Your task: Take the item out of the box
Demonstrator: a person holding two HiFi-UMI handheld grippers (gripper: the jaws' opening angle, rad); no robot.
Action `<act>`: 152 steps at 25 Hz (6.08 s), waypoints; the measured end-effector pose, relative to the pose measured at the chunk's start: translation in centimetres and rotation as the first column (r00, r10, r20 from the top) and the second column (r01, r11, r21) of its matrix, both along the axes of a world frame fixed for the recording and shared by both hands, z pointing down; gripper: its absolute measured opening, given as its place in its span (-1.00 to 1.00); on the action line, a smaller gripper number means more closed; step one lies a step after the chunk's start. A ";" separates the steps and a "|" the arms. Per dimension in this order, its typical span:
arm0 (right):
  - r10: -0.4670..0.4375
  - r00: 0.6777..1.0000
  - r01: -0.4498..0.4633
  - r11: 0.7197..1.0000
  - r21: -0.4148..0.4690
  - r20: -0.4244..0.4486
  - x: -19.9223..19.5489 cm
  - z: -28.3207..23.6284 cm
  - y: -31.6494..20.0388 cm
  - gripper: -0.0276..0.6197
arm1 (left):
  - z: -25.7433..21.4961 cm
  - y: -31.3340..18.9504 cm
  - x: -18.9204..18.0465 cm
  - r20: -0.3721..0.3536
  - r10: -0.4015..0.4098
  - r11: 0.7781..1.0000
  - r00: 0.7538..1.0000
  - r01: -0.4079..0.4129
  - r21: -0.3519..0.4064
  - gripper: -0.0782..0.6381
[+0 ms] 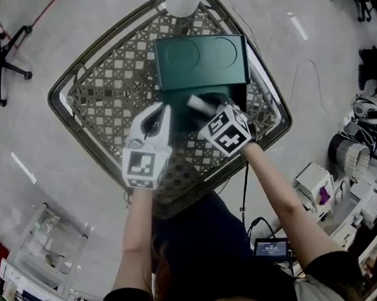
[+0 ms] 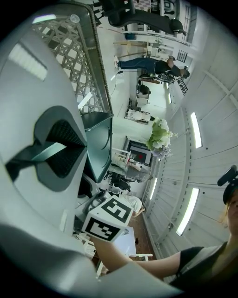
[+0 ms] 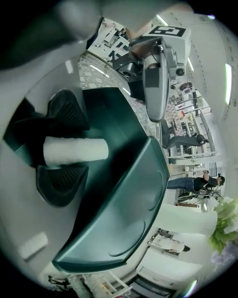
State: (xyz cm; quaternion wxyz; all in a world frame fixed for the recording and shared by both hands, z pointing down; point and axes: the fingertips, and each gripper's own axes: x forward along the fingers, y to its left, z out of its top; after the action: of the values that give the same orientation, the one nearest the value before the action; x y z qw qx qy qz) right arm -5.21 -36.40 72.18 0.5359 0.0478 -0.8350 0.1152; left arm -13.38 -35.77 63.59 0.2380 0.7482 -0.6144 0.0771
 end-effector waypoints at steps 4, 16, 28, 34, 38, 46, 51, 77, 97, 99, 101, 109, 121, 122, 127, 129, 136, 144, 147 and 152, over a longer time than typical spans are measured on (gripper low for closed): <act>-0.015 1.000 0.016 0.999 0.047 -0.010 0.0 0.1 -0.2 -0.24 | 0.2 0.1 0.1 -0.002 -0.004 1.000 1.000 0.004 -0.003 -0.76; -0.027 1.000 0.028 0.994 0.101 -0.016 0.2 0.3 -0.6 -0.38 | 0.2 0.8 0.1 -0.010 -0.009 1.000 1.000 0.009 -0.009 -0.76; -0.034 0.999 0.038 0.994 0.106 -0.032 0.2 0.3 -0.4 -0.50 | 0.2 2.0 -0.3 -0.026 -0.034 0.999 0.999 0.034 -0.005 -0.76; -0.023 0.999 0.027 0.994 0.104 -0.037 0.3 0.1 -0.1 -0.51 | 0.1 2.4 -0.7 -0.023 -0.037 0.999 0.999 0.037 -0.017 -0.76; -0.019 0.999 0.025 0.992 0.123 -0.043 0.6 -0.2 0.0 -0.51 | -0.1 2.6 -0.7 -0.018 -0.027 1.000 0.999 0.027 -0.015 -0.76; 0.016 0.999 -0.011 0.987 0.159 -0.032 0.6 -1.4 -0.4 -0.51 | -0.8 3.0 -0.8 -0.013 -0.015 1.000 1.000 0.014 -0.011 -0.76; 0.057 0.998 -0.054 0.980 0.192 -0.007 0.7 -2.9 -1.0 -0.51 | -1.4 3.4 -0.9 0.001 -0.001 1.000 1.000 0.001 -0.006 -0.76; 0.192 0.972 -0.225 0.928 0.296 0.138 1.3 -10.9 -0.1 -0.51 | -6.4 5.8 -0.9 0.057 0.063 0.997 0.996 -0.064 0.029 -0.76; 0.272 0.905 -0.361 0.897 0.255 0.326 1.3 -19.2 2.8 -0.50 | -11.7 7.2 0.1 0.097 0.124 0.989 0.987 -0.132 0.073 -0.76; 0.273 0.897 -0.370 0.893 0.255 0.346 1.5 -20.1 3.1 -0.50 | -12.3 7.4 0.4 0.093 0.133 0.987 0.987 -0.141 0.075 -0.76; 0.288 0.880 -0.395 0.885 0.248 0.376 1.8 -21.0 3.2 -0.50 | -12.9 7.5 0.7 0.088 0.141 0.985 0.986 -0.148 0.087 -0.76; 0.371 0.798 -0.516 0.829 0.218 0.475 3.4 -24.1 4.1 -0.50 | -14.1 8.8 1.8 0.079 0.171 0.978 0.982 -0.179 0.105 -0.76; 0.503 0.643 -0.669 0.736 0.103 0.578 6.6 -27.0 6.0 -0.50 | -17.0 10.0 3.8 0.076 0.235 0.959 0.969 -0.244 0.142 -0.76; 0.513 0.625 -0.680 0.728 0.087 0.589 6.8 -27.3 6.1 -0.50 | -17.2 10.1 3.9 0.078 0.237 0.958 0.968 -0.246 0.146 -0.76; 0.551 0.541 -0.719 0.695 0.008 0.635 7.1 -29.3 6.7 -0.50 | -18.4 10.4 4.0 0.085 0.244 0.952 0.966 -0.255 0.168 -0.76; 0.559 0.508 -0.735 0.678 -0.008 0.655 7.2 -30.0 7.0 -0.50 | -18.9 10.5 4.2 0.087 0.250 0.948 0.964 -0.262 0.181 -0.76; 0.573 0.418 -0.815 0.580 0.012 0.705 9.0 -32.1 7.9 -0.50 | -21.1 11.1 4.9 0.074 0.270 0.932 0.960 -0.280 0.228 -0.76; 0.457 0.274 -0.884 0.466 0.035 0.847 11.8 -34.6 9.9 -0.50 | -22.3 12.1 5.7 0.073 0.291 0.916 0.954 -0.299 0.267 -0.76; 0.414 0.254 -0.896 0.440 0.052 0.874 12.1 -35.0 10.9 -0.50 | -22.0 12.3 5.9 0.080 0.303 0.911 0.950 -0.313 0.270 -0.76; 0.389 0.251 -0.904 0.421 0.071 0.886 12.1 -34.5 12.0 -0.50 | -22.1 12.7 6.3 0.072 0.311 0.908 0.948 -0.318 0.274 -0.76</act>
State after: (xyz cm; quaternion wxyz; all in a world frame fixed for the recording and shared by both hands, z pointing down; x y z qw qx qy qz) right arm 6.87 -24.41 37.66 -0.0270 0.5200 -0.8493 0.0871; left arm -7.07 -23.09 41.52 0.1052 0.8625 -0.4937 0.0359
